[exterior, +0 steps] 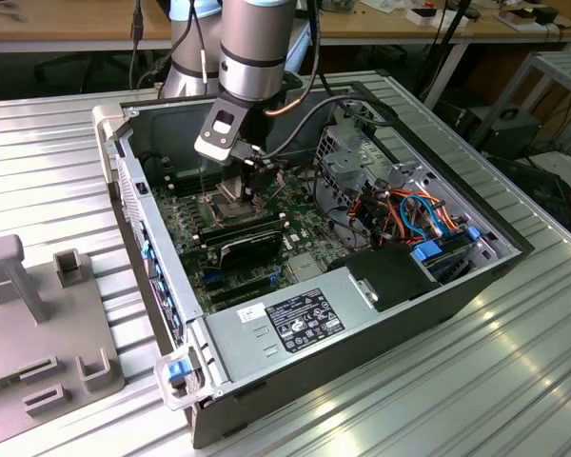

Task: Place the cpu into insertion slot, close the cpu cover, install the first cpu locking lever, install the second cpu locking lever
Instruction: 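Place the cpu into insertion slot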

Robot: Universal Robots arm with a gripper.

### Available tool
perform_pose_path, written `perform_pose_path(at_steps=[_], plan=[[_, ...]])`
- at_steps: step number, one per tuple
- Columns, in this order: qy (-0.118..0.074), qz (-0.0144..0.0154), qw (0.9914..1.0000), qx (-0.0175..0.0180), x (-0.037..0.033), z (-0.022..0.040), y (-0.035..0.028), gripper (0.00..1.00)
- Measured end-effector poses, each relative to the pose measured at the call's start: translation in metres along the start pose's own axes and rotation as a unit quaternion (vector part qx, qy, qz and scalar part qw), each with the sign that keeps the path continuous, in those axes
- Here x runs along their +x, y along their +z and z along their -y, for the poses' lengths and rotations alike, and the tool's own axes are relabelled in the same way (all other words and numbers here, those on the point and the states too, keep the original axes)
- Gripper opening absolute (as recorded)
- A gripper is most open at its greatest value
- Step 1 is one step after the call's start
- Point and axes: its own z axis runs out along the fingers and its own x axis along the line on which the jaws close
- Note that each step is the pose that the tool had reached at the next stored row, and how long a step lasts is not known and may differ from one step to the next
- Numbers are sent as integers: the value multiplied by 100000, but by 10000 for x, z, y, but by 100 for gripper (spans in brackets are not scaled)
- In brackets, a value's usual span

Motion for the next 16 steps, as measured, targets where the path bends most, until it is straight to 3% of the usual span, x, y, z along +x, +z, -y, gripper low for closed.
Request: perform_pose_path(at_steps=[6, 12, 16], plan=[[3389, 96, 99943, 60, 18, -17, 32, 55], [3853, -184, 99926, 60, 72, -26, 83, 55], [5427, -163, 99852, 77, 82, -30, 119, 55]])
